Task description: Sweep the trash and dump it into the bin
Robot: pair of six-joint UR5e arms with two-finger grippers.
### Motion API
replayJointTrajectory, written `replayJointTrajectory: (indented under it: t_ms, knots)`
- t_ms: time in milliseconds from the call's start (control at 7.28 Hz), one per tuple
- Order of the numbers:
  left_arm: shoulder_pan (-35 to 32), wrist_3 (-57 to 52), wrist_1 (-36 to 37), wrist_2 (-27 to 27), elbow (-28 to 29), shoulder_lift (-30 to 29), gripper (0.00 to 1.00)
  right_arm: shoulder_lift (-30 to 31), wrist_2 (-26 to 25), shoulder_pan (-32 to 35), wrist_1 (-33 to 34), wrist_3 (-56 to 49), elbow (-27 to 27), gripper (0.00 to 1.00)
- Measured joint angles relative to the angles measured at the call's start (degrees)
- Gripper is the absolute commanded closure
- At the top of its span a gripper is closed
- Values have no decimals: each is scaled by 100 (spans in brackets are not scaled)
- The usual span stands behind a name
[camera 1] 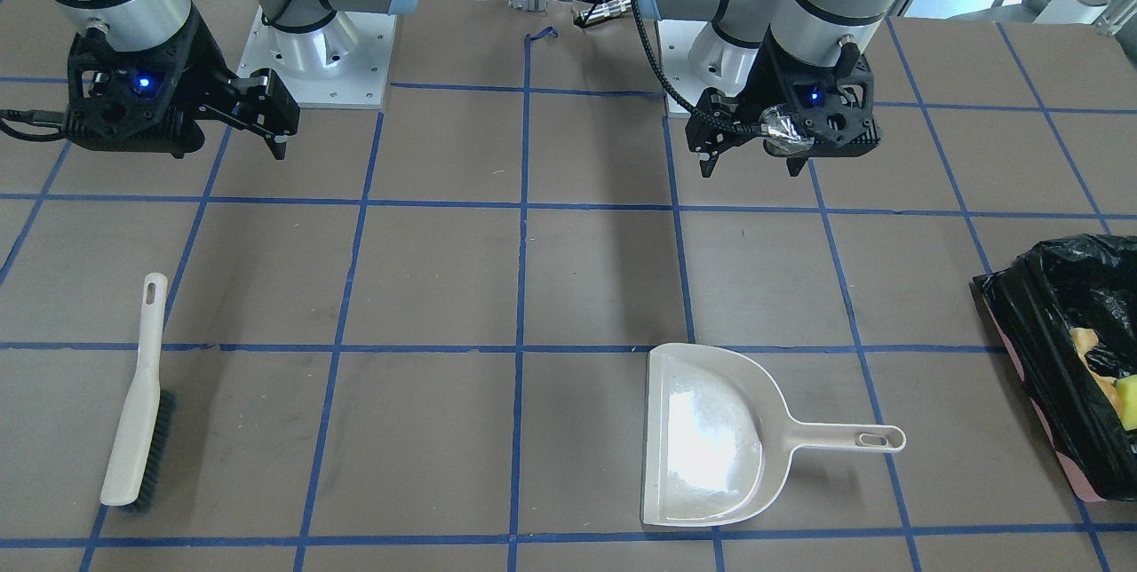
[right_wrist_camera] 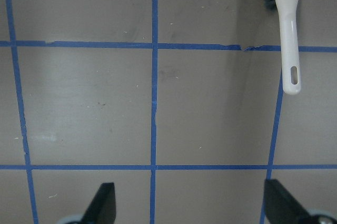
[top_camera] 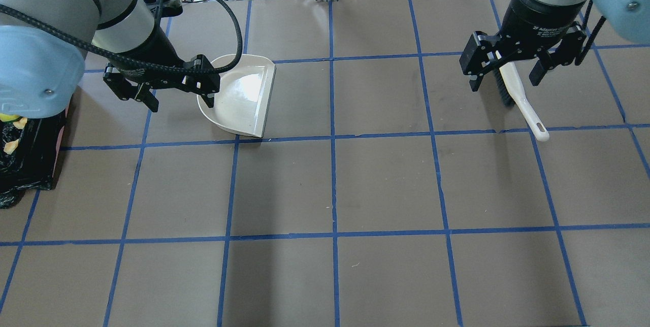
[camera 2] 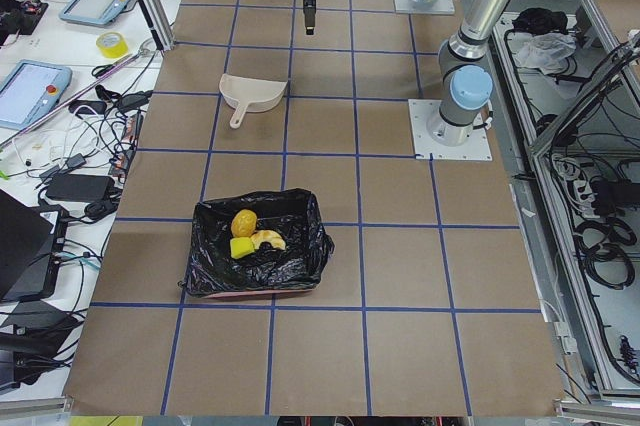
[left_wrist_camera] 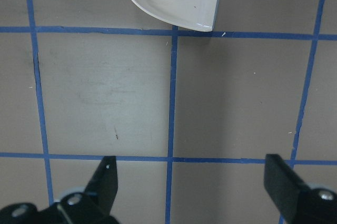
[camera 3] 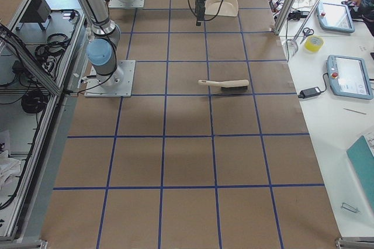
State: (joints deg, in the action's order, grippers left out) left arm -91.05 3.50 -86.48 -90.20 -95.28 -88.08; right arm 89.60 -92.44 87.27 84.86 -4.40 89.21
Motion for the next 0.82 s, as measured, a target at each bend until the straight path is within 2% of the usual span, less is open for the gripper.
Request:
replayJointTrajectory:
  t_ms: [824]
  knots:
    - [-9, -13, -119, -299, -6, 68, 0, 4, 7, 0, 20, 69, 0, 0]
